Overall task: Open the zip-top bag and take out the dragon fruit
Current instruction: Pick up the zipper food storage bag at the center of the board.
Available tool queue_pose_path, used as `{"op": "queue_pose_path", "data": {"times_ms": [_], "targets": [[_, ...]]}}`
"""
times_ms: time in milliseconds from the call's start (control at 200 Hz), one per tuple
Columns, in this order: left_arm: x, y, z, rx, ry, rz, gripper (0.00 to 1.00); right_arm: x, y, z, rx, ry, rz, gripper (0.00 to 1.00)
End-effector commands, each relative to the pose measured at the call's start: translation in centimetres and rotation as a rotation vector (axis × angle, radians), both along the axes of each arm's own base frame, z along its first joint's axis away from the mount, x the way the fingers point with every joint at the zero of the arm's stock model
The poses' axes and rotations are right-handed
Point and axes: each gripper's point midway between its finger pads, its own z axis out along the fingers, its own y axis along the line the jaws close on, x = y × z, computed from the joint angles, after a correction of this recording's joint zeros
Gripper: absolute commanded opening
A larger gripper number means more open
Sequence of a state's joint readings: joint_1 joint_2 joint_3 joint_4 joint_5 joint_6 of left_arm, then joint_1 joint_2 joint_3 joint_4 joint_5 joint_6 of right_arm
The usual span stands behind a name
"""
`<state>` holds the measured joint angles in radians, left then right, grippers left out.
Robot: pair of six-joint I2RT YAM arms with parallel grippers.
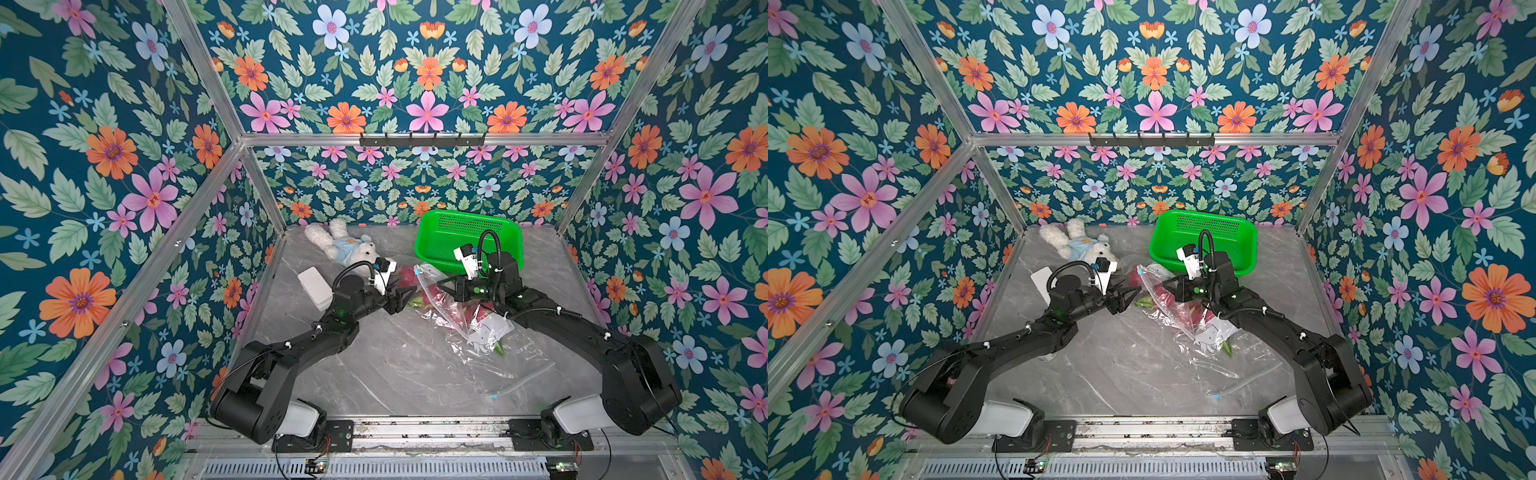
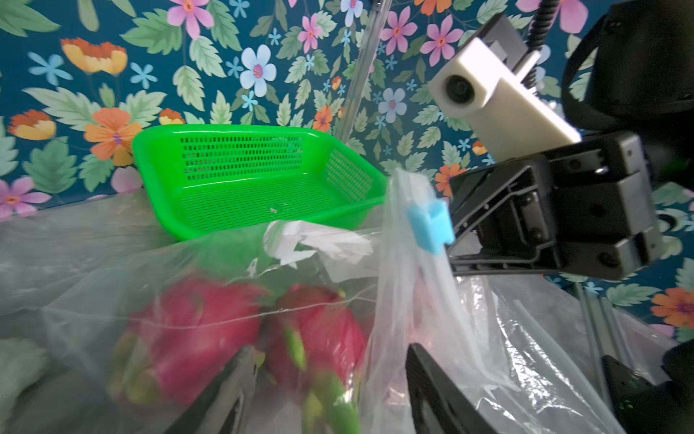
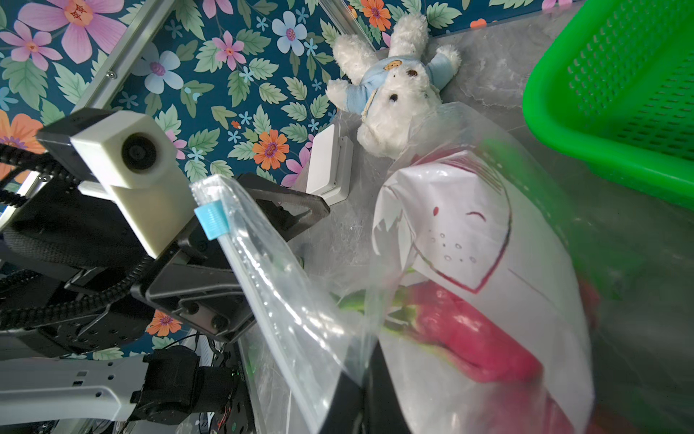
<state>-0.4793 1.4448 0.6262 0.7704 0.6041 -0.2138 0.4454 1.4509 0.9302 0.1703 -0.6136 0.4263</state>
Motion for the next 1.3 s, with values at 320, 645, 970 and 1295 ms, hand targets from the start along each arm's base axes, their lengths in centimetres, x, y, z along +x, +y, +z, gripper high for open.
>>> {"op": "queue_pose_path", "data": {"times_ms": [320,645,970,1295], "targets": [[-0.9,-2.7,1.8,-0.095,0.093,-0.167,0.0,0.6,-1.3,1.7,-0.078,-0.044,-0.062,0.21],[-1.4,-2.5,2.9,-0.139,0.132,-0.136,0.0,-2.2,-0.7,4.4,-0.291,-0.238,-0.105,0.44],[-1.2,-2.8,2.6,-0.144,0.15,-0.131,0.0,-0.9,2.0,4.6,-0.345,-0.302,-0.09,0.45],[-1.1,-2.7,2.5,-0.14,0.151,-0.116,0.0,0.0,2.8,3.5,-0.401,-0.307,-0.092,0.28]]}}
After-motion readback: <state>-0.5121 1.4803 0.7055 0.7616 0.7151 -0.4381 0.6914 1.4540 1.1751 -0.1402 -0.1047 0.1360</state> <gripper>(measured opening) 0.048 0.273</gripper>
